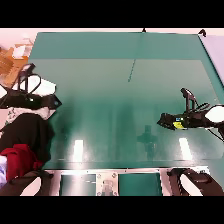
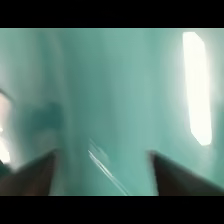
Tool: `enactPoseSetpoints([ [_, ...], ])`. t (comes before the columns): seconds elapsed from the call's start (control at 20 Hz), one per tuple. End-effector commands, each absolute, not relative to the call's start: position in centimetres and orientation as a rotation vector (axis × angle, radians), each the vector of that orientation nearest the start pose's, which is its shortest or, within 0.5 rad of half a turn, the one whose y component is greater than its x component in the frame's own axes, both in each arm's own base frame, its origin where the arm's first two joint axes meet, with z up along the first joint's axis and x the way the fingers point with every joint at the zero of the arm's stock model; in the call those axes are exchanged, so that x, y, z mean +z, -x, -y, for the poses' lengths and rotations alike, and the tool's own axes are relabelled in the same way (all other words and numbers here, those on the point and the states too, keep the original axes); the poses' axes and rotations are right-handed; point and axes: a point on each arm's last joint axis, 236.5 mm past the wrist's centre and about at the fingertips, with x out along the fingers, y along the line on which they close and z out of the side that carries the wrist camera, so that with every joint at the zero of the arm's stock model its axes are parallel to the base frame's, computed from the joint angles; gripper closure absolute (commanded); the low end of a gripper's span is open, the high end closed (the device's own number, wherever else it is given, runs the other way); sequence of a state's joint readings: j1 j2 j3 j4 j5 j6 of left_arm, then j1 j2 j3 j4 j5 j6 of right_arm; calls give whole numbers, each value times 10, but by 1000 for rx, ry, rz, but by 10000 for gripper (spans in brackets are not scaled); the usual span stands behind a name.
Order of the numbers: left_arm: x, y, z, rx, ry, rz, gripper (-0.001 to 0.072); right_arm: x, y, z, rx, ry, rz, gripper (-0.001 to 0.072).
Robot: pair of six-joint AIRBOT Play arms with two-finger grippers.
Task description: Fold the shirts.
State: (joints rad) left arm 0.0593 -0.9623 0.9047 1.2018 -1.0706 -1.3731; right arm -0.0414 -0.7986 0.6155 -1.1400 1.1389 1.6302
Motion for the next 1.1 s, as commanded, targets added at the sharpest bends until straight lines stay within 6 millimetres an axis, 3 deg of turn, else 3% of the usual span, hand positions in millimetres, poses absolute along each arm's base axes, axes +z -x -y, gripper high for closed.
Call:
enactPoseSetpoints([
  [0.0, 76, -397, -14, -22, -43, -798, -13, -10, -259, -78, 133, -494, -1254, 658],
  [0.05, 87, -407, -38, 39, -125, -740, -13, -10, -259, -78, 133, -494, -1253, 633],
  [0.15, 87, -423, -88, 147, -164, -708, -13, -9, -260, -78, 132, -494, -1248, 423],
  [0.25, 51, -428, -134, 229, -109, -799, -13, -8, -264, -77, 129, -495, -1232, 387],
  [0.3, 29, -431, -146, 244, -95, -847, -13, -8, -265, -77, 128, -495, -1229, 387],
  [0.45, -30, -448, -153, 192, -159, -926, -13, -8, -266, -76, 127, -495, -1222, 387],
  [0.6, -63, -462, -158, 182, -151, -968, -13, -8, -266, -76, 127, -496, -1222, 387],
  [0.65, -71, -466, -159, 179, -149, -980, 24, -8, -266, -76, 127, -495, -1222, 387],
  [0.7, -76, -469, -160, 178, -147, -990, 215, -8, -266, -76, 127, -495, -1222, 387],
  [0.75, -77, -470, -160, 177, -146, -997, 485, -8, -266, -76, 127, -495, -1222, 388],
  [0.8, -76, -470, -161, 177, -144, -1003, 639, -8, -266, -76, 127, -495, -1222, 388],
  [0.85, -71, -471, -161, 179, -141, -1009, 682, -8, -266, -76, 127, -496, -1222, 388],
  [1.0, -39, -478, -149, 157, -102, -1056, 683, -8, -266, -76, 127, -495, -1222, 393],
  [1.05, -20, -485, -135, 130, -81, -1066, 684, -8, -266, -76, 126, -497, -1222, 453],
])
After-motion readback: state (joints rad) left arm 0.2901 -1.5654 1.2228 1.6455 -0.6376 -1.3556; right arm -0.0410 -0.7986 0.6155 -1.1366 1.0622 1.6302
